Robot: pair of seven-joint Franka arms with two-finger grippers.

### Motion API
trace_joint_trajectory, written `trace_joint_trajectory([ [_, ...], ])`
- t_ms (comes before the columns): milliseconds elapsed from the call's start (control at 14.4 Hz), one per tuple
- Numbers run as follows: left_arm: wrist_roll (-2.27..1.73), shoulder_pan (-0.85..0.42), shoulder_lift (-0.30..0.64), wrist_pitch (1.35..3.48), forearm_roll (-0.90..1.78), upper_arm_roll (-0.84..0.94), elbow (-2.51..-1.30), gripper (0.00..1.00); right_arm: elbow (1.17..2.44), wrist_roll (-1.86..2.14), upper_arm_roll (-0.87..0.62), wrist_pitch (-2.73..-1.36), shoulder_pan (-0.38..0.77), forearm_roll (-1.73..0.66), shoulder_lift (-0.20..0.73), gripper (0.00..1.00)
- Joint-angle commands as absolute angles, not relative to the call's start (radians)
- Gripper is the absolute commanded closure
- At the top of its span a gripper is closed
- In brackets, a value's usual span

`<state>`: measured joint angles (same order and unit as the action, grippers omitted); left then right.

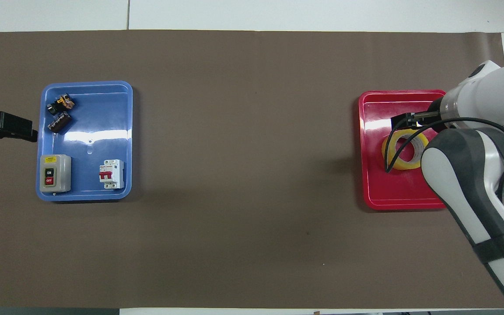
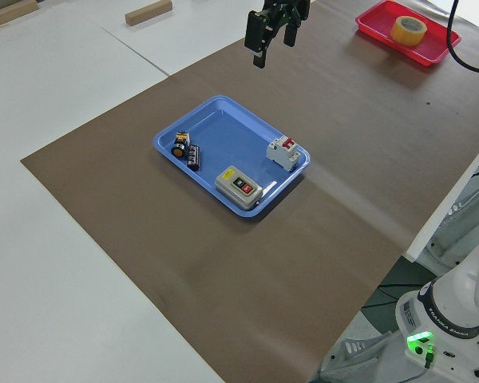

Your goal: Place and move tape with both arms

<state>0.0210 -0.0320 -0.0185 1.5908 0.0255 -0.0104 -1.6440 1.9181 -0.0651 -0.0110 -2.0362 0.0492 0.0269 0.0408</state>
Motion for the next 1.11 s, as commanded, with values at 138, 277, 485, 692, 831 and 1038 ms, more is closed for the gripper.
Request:
trace_joint_trajectory([
  [138,0.026,-0.026,-0.043,1.585,0.008,-0.008,-1.663,0.0,1.725,-0.139,-0.008,-1.769,0.026,0.014,-0.009,0.0],
  [277,0.028,-0.026,-0.043,1.585,0.008,-0.008,-1.663,0.0,1.663,-0.21,-0.005,-1.682,0.026,0.012,-0.021,0.0],
  [485,0.028,-0.026,-0.043,1.585,0.008,-0.008,-1.663,0.0,1.551,-0.23,0.0,-1.537,0.014,0.014,-0.008,0.0],
  [692,0.026,-0.026,-0.043,1.585,0.008,-0.008,-1.663,0.0,1.56,-0.227,-0.002,-1.525,-0.009,0.014,-0.011,0.0],
  [831,0.026,-0.026,-0.043,1.585,0.008,-0.008,-1.663,0.0,1.56,-0.221,-0.003,-1.517,-0.003,0.015,-0.012,0.0],
  [1038,0.026,-0.026,-0.043,1.585,0.008,-0.008,-1.663,0.0,1.559,-0.216,-0.012,-1.516,0.011,0.029,-0.012,0.0],
])
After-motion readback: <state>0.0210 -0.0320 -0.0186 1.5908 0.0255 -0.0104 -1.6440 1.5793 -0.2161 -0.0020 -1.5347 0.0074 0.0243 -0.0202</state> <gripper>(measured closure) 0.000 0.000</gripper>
